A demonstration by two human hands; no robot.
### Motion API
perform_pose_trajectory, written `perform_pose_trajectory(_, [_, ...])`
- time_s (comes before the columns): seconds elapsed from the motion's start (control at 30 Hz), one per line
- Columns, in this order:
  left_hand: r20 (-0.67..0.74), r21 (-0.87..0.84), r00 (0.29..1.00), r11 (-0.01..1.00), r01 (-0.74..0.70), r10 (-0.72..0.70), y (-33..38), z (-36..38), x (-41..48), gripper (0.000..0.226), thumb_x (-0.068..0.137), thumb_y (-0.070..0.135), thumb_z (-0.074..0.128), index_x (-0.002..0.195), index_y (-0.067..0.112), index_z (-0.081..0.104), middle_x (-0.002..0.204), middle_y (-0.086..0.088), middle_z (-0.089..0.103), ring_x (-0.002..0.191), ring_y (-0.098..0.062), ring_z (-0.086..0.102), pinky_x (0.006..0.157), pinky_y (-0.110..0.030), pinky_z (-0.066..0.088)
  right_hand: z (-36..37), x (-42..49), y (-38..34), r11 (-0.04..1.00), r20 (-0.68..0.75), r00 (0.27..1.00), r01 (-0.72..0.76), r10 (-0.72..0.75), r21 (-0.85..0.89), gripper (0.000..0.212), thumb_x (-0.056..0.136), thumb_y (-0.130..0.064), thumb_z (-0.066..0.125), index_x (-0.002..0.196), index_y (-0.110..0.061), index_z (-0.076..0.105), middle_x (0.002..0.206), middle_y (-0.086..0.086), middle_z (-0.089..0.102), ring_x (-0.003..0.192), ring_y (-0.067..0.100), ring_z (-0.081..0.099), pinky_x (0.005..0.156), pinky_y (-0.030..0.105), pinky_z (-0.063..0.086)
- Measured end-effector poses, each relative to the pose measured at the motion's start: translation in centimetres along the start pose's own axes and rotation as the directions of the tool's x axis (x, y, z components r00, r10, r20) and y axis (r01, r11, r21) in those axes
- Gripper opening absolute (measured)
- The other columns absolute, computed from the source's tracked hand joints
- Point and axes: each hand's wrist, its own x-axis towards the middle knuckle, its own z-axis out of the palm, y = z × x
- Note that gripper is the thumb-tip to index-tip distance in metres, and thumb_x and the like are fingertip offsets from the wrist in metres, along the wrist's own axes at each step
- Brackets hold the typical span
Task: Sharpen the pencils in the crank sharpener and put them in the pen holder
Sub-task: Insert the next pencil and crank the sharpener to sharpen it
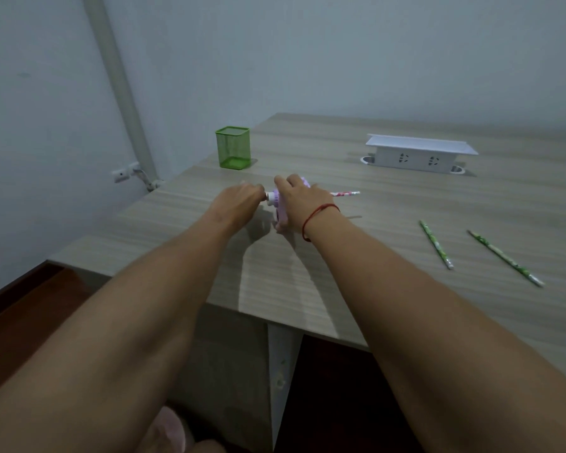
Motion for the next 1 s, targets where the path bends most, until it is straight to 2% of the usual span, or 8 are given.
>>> perform_pose_trajectory(0.27, [-0.027,0.033,0.999,0.999,-0.019,0.020,-0.6,0.0,0.9,0.022,0.097,0.003,0.038,0.114,0.002,0.052,0.109,-0.020,0.059,0.104,-0.038,0.055,0.076,-0.043,0.042,0.3,0.3,0.0,1.000,0.005,1.000,-0.022,0.022,0.003,0.087,0.073,-0.037,0.077,0.144,-0.021,0.029,0.141,0.003,0.040,0.127,0.027,0.047,0.097,0.046,0.047])
perform_pose_trajectory(0.43, [-0.036,0.038,0.999,0.999,-0.030,0.032,-1.1,0.1,1.4,0.019,0.098,0.007,0.039,0.110,0.003,0.054,0.109,-0.020,0.062,0.102,-0.037,0.059,0.075,-0.042,0.043,0.1,0.5,0.0,1.000,0.015,1.000,-0.020,0.020,-0.004,0.087,0.074,-0.038,0.076,0.144,-0.020,0.028,0.142,0.004,0.039,0.126,0.029,0.048,0.097,0.046,0.047])
perform_pose_trajectory(0.6, [-0.091,-0.013,0.995,0.999,-0.049,0.048,-1.1,-1.0,1.4,0.030,0.092,-0.005,0.039,0.117,0.003,0.055,0.107,-0.021,0.061,0.099,-0.039,0.060,0.074,-0.044,0.045,-0.2,1.0,-0.2,0.999,0.068,0.997,-0.041,0.044,-0.033,0.091,0.071,-0.038,0.080,0.144,-0.022,0.027,0.141,0.003,0.038,0.123,0.030,0.050,0.094,0.046,0.048])
perform_pose_trajectory(0.73, [-0.115,-0.028,0.992,0.998,-0.048,0.044,-1.2,-1.4,1.1,0.029,0.094,-0.003,0.037,0.119,0.001,0.052,0.107,-0.022,0.061,0.098,-0.040,0.060,0.074,-0.044,0.045,-0.2,0.9,-0.3,0.997,0.076,0.996,-0.036,0.041,-0.071,0.093,0.073,-0.038,0.079,0.146,-0.020,0.023,0.143,0.005,0.037,0.125,0.030,0.048,0.093,0.047,0.049])
perform_pose_trajectory(0.93, [-0.250,-0.060,0.964,0.992,-0.110,0.092,-0.8,-2.5,-0.5,0.021,0.098,0.005,0.039,0.112,-0.002,0.054,0.100,-0.024,0.064,0.087,-0.041,0.063,0.067,-0.046,0.046,-0.4,1.1,-0.6,0.996,0.082,0.993,-0.077,0.079,-0.035,0.085,0.077,-0.036,0.075,0.145,-0.019,0.026,0.142,0.006,0.037,0.126,0.032,0.048,0.096,0.048,0.047])
perform_pose_trajectory(1.0, [-0.247,-0.068,0.963,0.990,-0.124,0.104,-0.5,-2.4,-1.7,0.020,0.097,0.003,0.041,0.111,-0.001,0.054,0.100,-0.023,0.064,0.085,-0.041,0.063,0.066,-0.047,0.047,-0.3,1.1,-0.7,0.995,0.082,0.992,-0.094,0.095,-0.014,0.078,0.081,-0.034,0.072,0.144,-0.020,0.028,0.143,0.007,0.037,0.127,0.033,0.047,0.096,0.048,0.047])
